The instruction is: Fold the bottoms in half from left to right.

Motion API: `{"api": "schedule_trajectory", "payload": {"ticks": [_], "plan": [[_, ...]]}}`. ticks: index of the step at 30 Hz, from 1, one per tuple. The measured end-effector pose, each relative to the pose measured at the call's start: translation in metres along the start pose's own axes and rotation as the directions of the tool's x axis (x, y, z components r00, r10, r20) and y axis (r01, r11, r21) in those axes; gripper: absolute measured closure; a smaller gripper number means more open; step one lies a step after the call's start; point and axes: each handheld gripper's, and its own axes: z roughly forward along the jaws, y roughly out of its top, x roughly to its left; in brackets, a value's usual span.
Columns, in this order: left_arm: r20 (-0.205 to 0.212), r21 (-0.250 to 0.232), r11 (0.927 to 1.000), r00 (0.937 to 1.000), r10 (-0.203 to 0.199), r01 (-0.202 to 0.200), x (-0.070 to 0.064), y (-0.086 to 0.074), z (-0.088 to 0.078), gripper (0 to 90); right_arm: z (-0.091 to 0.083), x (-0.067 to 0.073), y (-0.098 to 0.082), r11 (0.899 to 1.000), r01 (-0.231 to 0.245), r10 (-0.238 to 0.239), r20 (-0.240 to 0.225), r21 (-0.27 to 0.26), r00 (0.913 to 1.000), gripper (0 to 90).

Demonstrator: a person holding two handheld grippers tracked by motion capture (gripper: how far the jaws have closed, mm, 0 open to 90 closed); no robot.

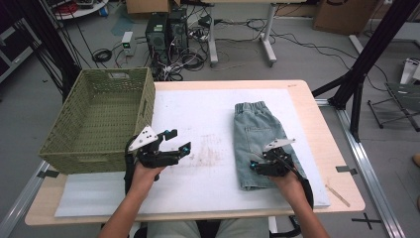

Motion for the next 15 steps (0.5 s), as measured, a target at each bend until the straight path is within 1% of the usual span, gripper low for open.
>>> {"api": "schedule_trajectory", "payload": {"ticks": [1,3,4,5,7,8,9,11,12,13,14,15], "plan": [[0.0,0.001,1.0,1.0,0.001,-0.001,0.0,0.0,0.0,23.9,-0.002,-0.001,0.0,1.0,-0.018,0.018,-0.015,0.011,0.9997,38.1],[0.0,-0.002,1.0,1.0,-0.001,0.001,0.0,0.0,0.0,23.9,-0.009,-0.001,-0.002,0.999,-0.03,0.029,-0.033,-0.034,0.999,38.3],[-0.002,-0.002,1.0,1.0,-0.006,0.006,0.0,0.0,0.001,23.9,-0.012,0.001,-0.004,0.998,-0.038,0.035,-0.05,-0.049,0.9981,38.3],[-0.002,0.001,1.0,1.0,-0.003,0.003,0.0,-0.001,0.002,23.9,-0.012,0.003,-0.005,0.999,-0.028,0.026,-0.056,-0.047,0.9981,37.6],[-0.001,0.004,1.0,1.0,-0.002,0.002,0.0,-0.001,0.002,23.9,-0.007,0.007,-0.008,1.0,-0.003,0.002,-0.054,-0.02,0.9986,35.8],[-0.001,0.006,1.0,1.0,0.0,0.0,0.0,-0.001,0.002,23.9,-0.005,0.009,-0.009,1.0,0.003,-0.004,-0.044,-0.009,0.999,35.8],[0.0,0.004,1.0,1.0,-0.001,0.001,-0.001,-0.001,0.003,23.9,-0.004,0.009,-0.01,1.0,0.012,-0.012,-0.036,-0.012,0.9993,35.8],[0.0,0.003,1.0,1.0,-0.004,0.004,0.0,-0.001,0.002,23.9,-0.005,0.009,-0.011,1.0,0.01,-0.01,-0.039,-0.012,0.9992,35.9],[-0.001,0.002,1.0,1.0,-0.004,0.004,0.0,-0.001,0.002,23.9,-0.008,0.009,-0.011,1.0,0.008,-0.009,-0.038,-0.023,0.9992,36.2],[-0.001,0.002,1.0,1.0,-0.006,0.006,0.0,-0.001,0.002,23.9,-0.012,0.01,-0.011,0.999,-0.001,-0.001,-0.048,-0.045,0.9989,36.3],[-0.002,0.003,1.0,1.0,-0.009,0.009,0.0,-0.001,0.003,23.9,-0.015,0.011,-0.013,0.998,-0.007,0.002,-0.068,-0.065,0.9977,36.6],[-0.002,0.003,0.9999,0.9999,-0.01,0.01,0.0,-0.001,0.003,23.9,-0.018,0.013,-0.014,0.998,0.0,-0.005,-0.082,-0.067,0.9966,36.7]]}}
